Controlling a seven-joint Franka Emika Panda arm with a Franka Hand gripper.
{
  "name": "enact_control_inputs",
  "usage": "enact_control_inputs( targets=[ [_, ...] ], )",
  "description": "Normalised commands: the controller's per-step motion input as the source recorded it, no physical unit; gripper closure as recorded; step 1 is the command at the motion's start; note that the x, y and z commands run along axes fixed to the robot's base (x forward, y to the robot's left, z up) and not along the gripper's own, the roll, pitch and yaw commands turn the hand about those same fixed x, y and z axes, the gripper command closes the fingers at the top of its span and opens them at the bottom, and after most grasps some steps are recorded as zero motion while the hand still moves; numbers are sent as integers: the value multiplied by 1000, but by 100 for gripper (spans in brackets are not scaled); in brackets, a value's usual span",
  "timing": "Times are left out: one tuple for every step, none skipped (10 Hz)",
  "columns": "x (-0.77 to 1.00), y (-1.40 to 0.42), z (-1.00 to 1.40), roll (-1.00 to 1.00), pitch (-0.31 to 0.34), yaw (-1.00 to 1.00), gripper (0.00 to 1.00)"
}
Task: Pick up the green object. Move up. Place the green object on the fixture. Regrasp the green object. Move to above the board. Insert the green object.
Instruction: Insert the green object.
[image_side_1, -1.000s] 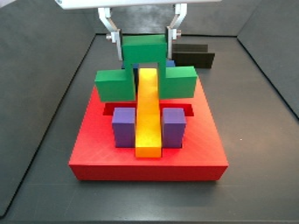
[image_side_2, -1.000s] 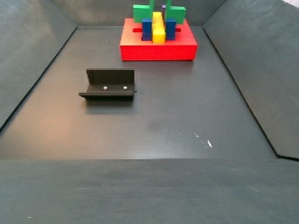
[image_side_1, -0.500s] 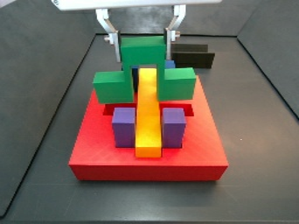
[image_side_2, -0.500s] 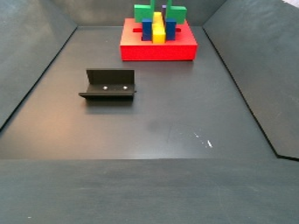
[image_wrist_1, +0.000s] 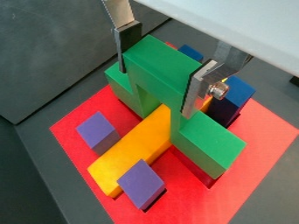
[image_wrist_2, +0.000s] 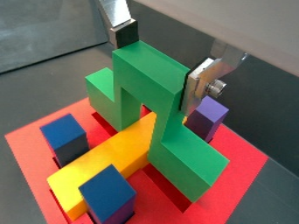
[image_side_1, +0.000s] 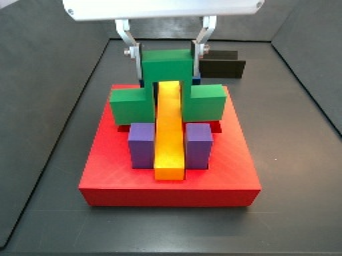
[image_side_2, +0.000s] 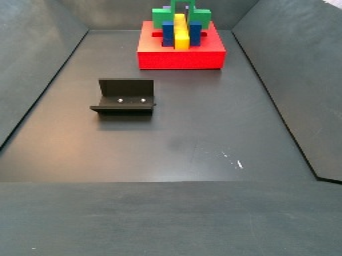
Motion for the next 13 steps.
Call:
enact_control_inputs(
  targets=[
    [0,0,-111,0,0,0,100],
    [11,0,-51,0,0,0,100],
    [29,0,-11,0,0,-69,100],
    [57,0,-9,47,3,-134,100],
    [63,0,0,63,7,-149,100],
    [43,0,0,86,6,-171,100],
    [0,0,0,69,1,-129,100],
    [0,0,0,23,0,0,100],
    [0,0,-71,57,0,0,100],
    [0,-20,-163,94,-6,0,100],
    [0,-34,-169,107,0,0,100],
    [0,-57,-140,104,0,0,100],
    [0,-97,-143,80,0,0,100]
  ],
)
